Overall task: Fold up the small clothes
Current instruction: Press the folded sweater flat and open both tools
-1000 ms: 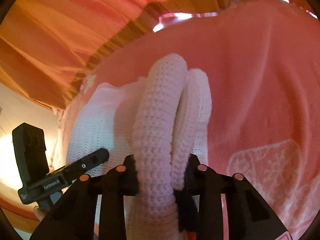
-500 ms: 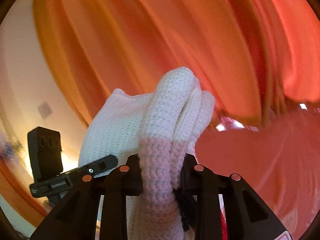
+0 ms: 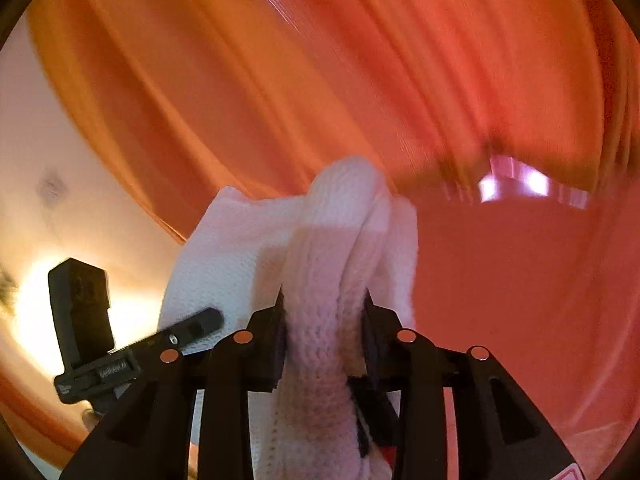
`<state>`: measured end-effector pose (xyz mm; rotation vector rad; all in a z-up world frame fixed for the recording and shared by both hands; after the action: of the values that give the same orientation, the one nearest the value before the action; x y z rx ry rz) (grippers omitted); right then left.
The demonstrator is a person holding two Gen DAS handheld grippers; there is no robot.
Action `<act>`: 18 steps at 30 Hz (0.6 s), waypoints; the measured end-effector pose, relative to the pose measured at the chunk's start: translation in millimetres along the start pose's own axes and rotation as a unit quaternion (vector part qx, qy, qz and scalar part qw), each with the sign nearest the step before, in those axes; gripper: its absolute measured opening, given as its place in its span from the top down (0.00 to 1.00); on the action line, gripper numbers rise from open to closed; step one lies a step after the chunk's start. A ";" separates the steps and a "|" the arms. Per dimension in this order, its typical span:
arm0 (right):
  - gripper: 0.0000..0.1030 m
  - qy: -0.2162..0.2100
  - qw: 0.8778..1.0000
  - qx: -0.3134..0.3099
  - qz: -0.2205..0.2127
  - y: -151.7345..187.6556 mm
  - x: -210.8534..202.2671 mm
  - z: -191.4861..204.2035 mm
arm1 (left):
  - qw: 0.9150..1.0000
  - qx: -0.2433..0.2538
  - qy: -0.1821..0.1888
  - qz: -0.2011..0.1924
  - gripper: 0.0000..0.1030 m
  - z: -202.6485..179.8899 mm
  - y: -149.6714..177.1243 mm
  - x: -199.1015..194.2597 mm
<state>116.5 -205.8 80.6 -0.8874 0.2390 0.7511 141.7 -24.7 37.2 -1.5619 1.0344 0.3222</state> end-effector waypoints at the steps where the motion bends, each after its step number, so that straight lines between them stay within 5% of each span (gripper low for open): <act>1: 0.70 0.036 0.999 0.007 0.017 12.9 17.6 -23.7 | 0.999 -0.010 -0.041 0.024 0.40 15.2 12.1 30.4; 3: 0.83 0.096 0.994 0.041 0.033 34.6 31.3 -59.2 | 0.987 -0.017 -0.137 0.082 0.47 41.9 33.7 70.0; 4: 0.95 0.078 0.994 0.069 0.036 36.2 30.7 -64.5 | 0.987 -0.006 -0.139 0.085 0.47 42.7 34.7 71.7; 5: 0.97 0.046 0.995 0.081 0.035 35.1 28.2 -60.3 | 0.988 0.007 -0.133 0.074 0.46 40.4 32.8 64.9; 7: 0.97 0.044 0.998 0.018 0.028 29.3 17.2 -28.8 | 0.991 0.026 -0.131 0.019 0.42 28.2 28.7 34.2; 10: 0.97 0.020 0.997 -0.055 0.042 36.2 18.3 13.7 | 0.989 0.059 -0.135 -0.011 0.38 8.3 36.3 15.0; 13: 0.99 0.027 0.991 -0.084 0.104 54.5 46.4 22.7 | 0.986 0.084 -0.144 0.012 0.35 -1.4 41.1 33.2; 16: 1.00 0.115 0.972 -0.070 0.193 78.1 82.1 -13.2 | 0.983 0.086 -0.152 0.057 0.35 -0.7 50.4 58.3; 18: 1.00 0.104 0.974 -0.041 0.195 81.1 84.0 -28.4 | 0.981 0.090 -0.160 0.066 0.35 1.1 55.8 66.3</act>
<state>125.2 -153.9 -27.4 -1.0123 0.5838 1.0379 137.9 -48.6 -46.0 -1.2327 0.8885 0.5381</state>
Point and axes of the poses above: each gripper's, at about its wrist camera, not at the fingertips, and x roughly the way its jaws point, z to its left, y to its underside, the point moved 2 cm from there along x, roughly the way its jaws point, and after that the axes turned 12 degrees about -y, right-handed, at the moved point
